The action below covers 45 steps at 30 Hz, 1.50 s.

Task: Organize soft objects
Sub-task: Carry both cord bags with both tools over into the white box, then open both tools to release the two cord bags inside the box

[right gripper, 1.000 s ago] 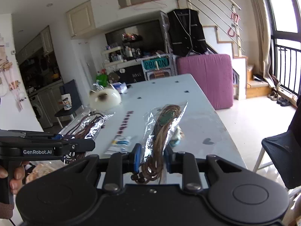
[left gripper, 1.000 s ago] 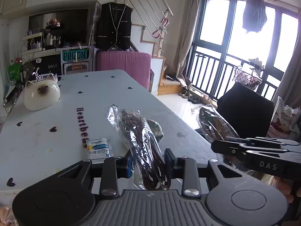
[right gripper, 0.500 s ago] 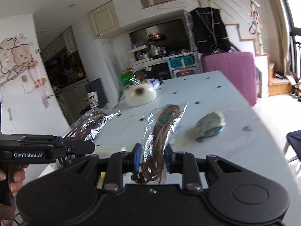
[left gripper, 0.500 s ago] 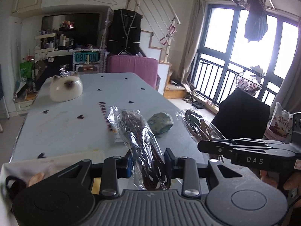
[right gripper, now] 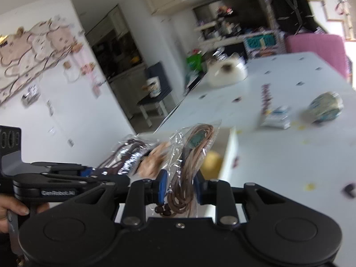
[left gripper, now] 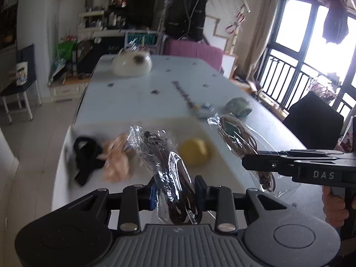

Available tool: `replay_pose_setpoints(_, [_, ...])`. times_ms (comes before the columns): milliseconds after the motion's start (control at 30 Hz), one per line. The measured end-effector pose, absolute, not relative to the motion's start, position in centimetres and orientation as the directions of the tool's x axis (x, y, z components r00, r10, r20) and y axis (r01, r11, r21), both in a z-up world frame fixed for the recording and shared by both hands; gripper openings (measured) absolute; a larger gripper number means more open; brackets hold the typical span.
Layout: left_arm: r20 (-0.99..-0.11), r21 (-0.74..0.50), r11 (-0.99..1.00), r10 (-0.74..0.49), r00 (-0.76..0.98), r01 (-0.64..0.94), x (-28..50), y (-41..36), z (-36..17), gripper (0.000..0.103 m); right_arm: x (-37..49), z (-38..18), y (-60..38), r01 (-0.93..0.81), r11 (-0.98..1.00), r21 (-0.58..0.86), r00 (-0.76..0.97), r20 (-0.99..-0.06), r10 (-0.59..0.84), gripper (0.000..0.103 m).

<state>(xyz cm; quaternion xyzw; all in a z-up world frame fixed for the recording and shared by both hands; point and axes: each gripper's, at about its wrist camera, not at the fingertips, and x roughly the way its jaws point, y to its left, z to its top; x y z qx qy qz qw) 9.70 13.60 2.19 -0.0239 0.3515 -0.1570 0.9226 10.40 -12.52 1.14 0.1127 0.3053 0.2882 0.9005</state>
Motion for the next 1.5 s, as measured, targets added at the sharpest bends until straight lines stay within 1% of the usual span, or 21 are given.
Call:
replay_pose_setpoints(133, [-0.693,-0.158,0.959,-0.277,0.665,0.234,9.3,16.2,0.4,0.035,9.7,-0.4,-9.0,-0.473,0.781,0.408,0.582,-0.521,0.625,0.026])
replay_pose_setpoints(300, [-0.734,-0.151,0.967,-0.248,0.632,0.205,8.6,18.4,-1.3,0.035,9.0,-2.2,-5.8,-0.479,0.764,0.433,0.519,-0.562,0.644,0.027])
replay_pose_setpoints(633, [-0.762,-0.116,0.974,-0.214,0.611,0.196,8.0,20.7,-3.3,0.036,9.6,-3.8,-2.0,-0.447,0.762,0.468,0.469,-0.603,0.645,0.028])
replay_pose_setpoints(667, [-0.762,-0.108,0.974,-0.209,0.614,0.197,8.0,20.7,-3.4,0.037,9.7,-3.9,-1.7,-0.446,0.762,0.469,0.465,-0.606,0.645,0.029])
replay_pose_setpoints(700, [-0.762,-0.102,0.975,-0.205,0.614,0.2,8.0,20.8,-3.4,0.039,9.7,-4.0,-1.5,-0.445,0.759,0.476,0.457,-0.608,0.649,0.034])
replay_pose_setpoints(733, [-0.763,-0.099,0.974,-0.205,0.613,0.202,8.0,20.8,-3.5,0.047,9.9,-4.1,-1.4,-0.44,0.756,0.484,0.45,-0.61,0.653,0.039])
replay_pose_setpoints(767, [-0.766,-0.099,0.974,-0.206,0.609,0.204,8.0,20.8,-3.6,0.054,10.0,-4.1,-1.3,-0.433,0.756,0.49,0.449,-0.611,0.653,0.041])
replay_pose_setpoints(833, [-0.765,-0.098,0.973,-0.209,0.609,0.21,7.8,20.9,-3.5,0.061,10.0,-4.0,-1.3,-0.433,0.759,0.487,0.448,-0.614,0.65,0.052])
replay_pose_setpoints(867, [-0.763,-0.096,0.972,-0.209,0.612,0.214,7.6,20.9,-3.3,0.063,10.0,-3.9,-1.4,-0.435,0.759,0.485,0.452,-0.611,0.65,0.053])
replay_pose_setpoints(967, [-0.748,-0.092,0.971,-0.215,0.627,0.222,7.2,21.0,-2.6,0.062,9.8,-3.4,-1.9,-0.44,0.759,0.481,0.463,-0.603,0.65,0.054])
replay_pose_setpoints(1000, [-0.74,-0.092,0.971,-0.216,0.637,0.223,7.1,21.0,-2.4,0.061,9.8,-3.3,-2.1,-0.442,0.757,0.481,0.464,-0.6,0.652,0.051])
replay_pose_setpoints(1033, [-0.731,-0.091,0.971,-0.217,0.646,0.223,7.0,21.0,-2.0,0.057,9.8,-3.2,-2.3,-0.444,0.757,0.479,0.464,-0.601,0.651,0.041])
replay_pose_setpoints(1067, [-0.722,-0.088,0.971,-0.217,0.657,0.224,6.8,21.0,-1.7,0.047,9.7,-3.1,-2.5,-0.444,0.76,0.474,0.463,-0.605,0.648,0.033])
replay_pose_setpoints(1100, [-0.713,-0.086,0.969,-0.222,0.665,0.232,6.7,20.9,-1.4,0.042,9.7,-3.0,-2.7,-0.445,0.764,0.468,0.461,-0.611,0.643,0.021])
replay_pose_setpoints(1133, [-0.706,-0.082,0.968,-0.226,0.672,0.239,6.5,20.8,-1.1,0.035,9.7,-3.1,-2.9,-0.442,0.768,0.463,0.459,-0.62,0.637,0.016])
replay_pose_setpoints(1167, [-0.7,-0.077,0.966,-0.228,0.677,0.246,6.4,20.6,-0.8,0.026,9.6,-3.2,-3.0,-0.442,0.771,0.459,0.453,-0.627,0.633,0.014])
replay_pose_setpoints(1200, [-0.695,-0.071,0.964,-0.233,0.68,0.258,6.2,20.4,-0.5,0.023,9.6,-3.2,-3.0,-0.445,0.772,0.454,0.448,-0.633,0.631,0.01])
replay_pose_setpoints(1233, [-0.694,-0.067,0.962,-0.236,0.681,0.265,6.0,20.1,-0.4,0.018,9.5,-3.4,-2.9,-0.447,0.773,0.449,0.443,-0.64,0.628,0.009])
replay_pose_setpoints(1267, [-0.7,-0.063,0.961,-0.235,0.674,0.27,6.0,19.9,-0.4,0.017,9.4,-3.6,-2.7,-0.45,0.774,0.446,0.438,-0.645,0.626,0.009])
replay_pose_setpoints(1367, [-0.733,-0.04,0.958,-0.22,0.644,0.283,5.9,19.3,-0.9,0.017,9.3,-4.2,-1.8,-0.468,0.768,0.438,0.425,-0.651,0.629,0.008])
replay_pose_setpoints(1500, [-0.765,-0.032,0.967,-0.185,0.617,0.251,6.2,19.9,-2.2,0.017,9.4,-4.8,-0.6,-0.486,0.773,0.408,0.424,-0.663,0.617,0.008])
